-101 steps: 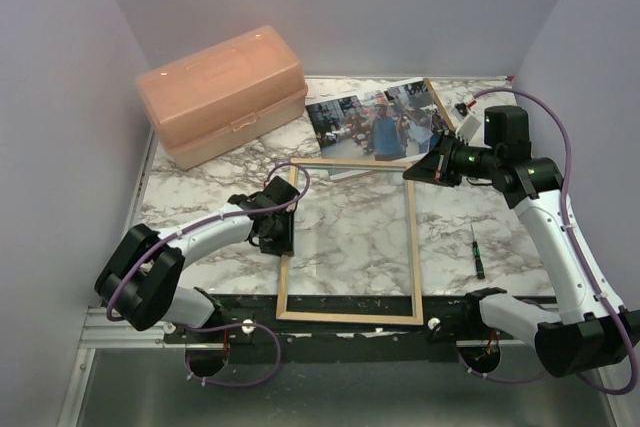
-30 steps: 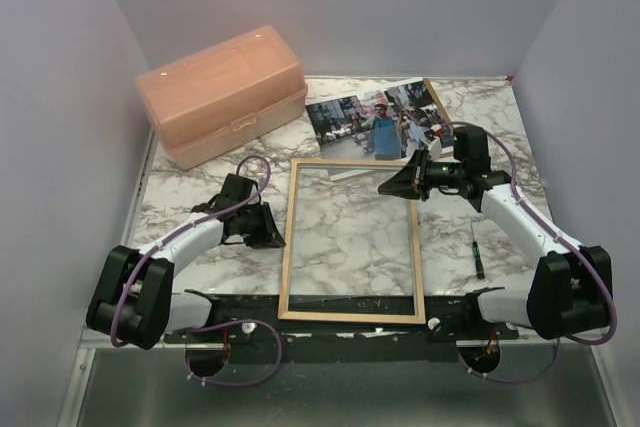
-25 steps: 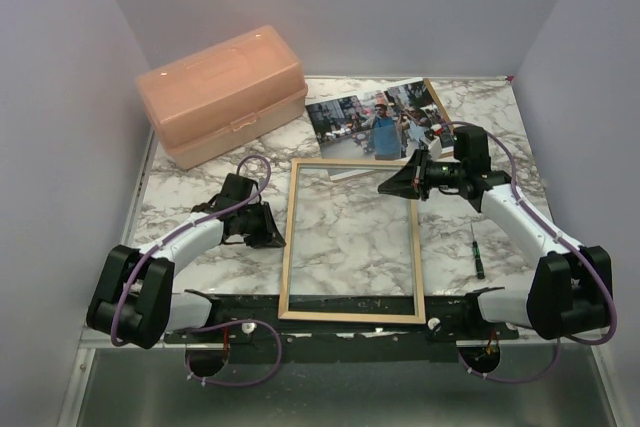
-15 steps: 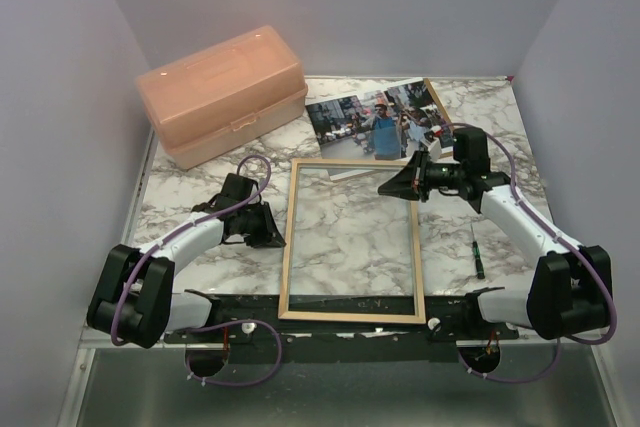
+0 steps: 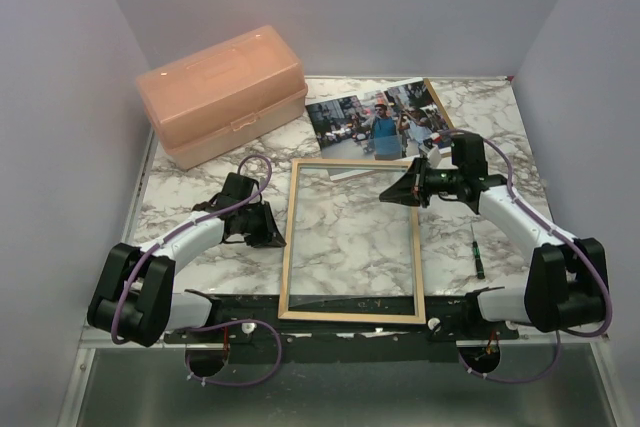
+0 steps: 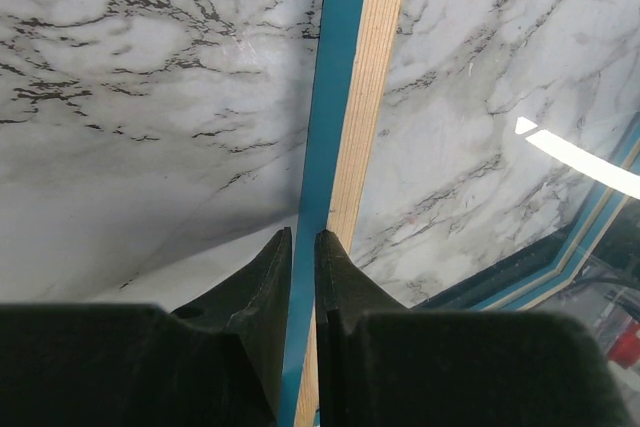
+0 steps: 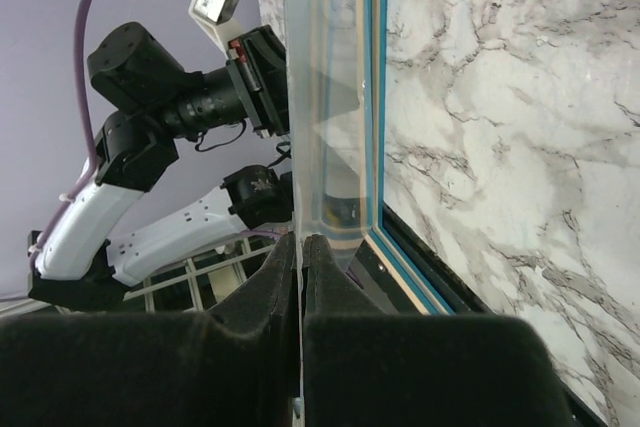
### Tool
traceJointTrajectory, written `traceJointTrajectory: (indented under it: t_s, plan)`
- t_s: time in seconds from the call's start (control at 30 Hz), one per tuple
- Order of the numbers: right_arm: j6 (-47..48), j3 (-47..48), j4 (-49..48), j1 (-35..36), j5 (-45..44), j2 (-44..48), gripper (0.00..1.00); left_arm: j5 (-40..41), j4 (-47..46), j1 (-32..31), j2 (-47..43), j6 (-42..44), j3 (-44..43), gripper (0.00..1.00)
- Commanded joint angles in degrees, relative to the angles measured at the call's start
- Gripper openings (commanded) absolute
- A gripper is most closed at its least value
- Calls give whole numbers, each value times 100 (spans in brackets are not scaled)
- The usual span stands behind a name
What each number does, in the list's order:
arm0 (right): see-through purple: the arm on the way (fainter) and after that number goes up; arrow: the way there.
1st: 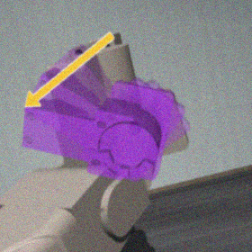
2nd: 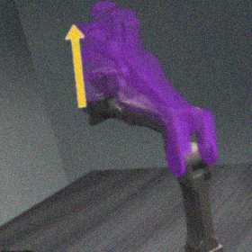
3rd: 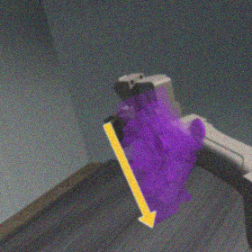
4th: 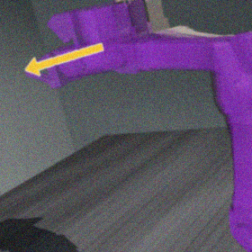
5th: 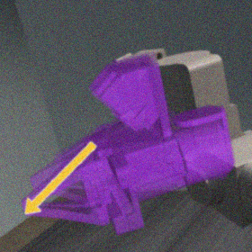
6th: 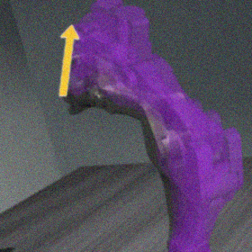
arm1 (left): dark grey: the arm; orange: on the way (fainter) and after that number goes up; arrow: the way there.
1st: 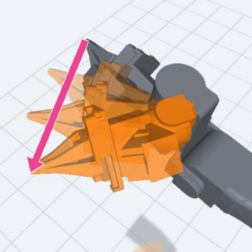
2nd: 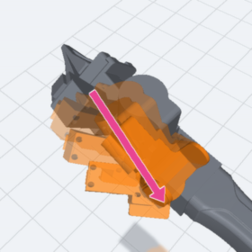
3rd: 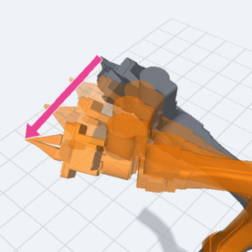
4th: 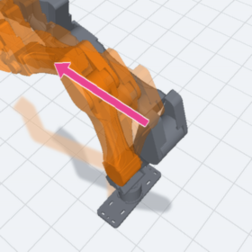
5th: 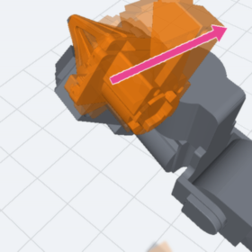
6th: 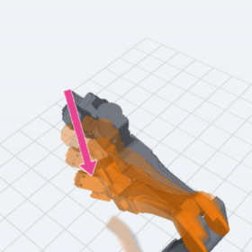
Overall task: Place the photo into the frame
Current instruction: Place the photo frame item in the photo frame.
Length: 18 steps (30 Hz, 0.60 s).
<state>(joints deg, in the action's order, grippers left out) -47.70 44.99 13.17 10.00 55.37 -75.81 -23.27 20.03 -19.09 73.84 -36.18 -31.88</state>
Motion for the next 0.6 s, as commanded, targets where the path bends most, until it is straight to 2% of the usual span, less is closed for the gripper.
traceJointTrajectory:
  t_s: [0.0, 0.23, 0.43, 0.57]
  plan:
    - [512, -50, 477, 21, 219, -206, 1, 381, 169, -33, 183, 173, 35, 16]
    - [1059, 178, 1147, 21, 129, -330, 1, 407, 179, -51, 227, 173, 26, 15]
    - [1621, 583, 2085, 28, -546, -399, 0, 428, 191, -76, 218, 173, 21, 15]
    - [1769, 731, 2335, 25, -769, -382, 1, 426, 194, -84, 233, 172, 17, 15]
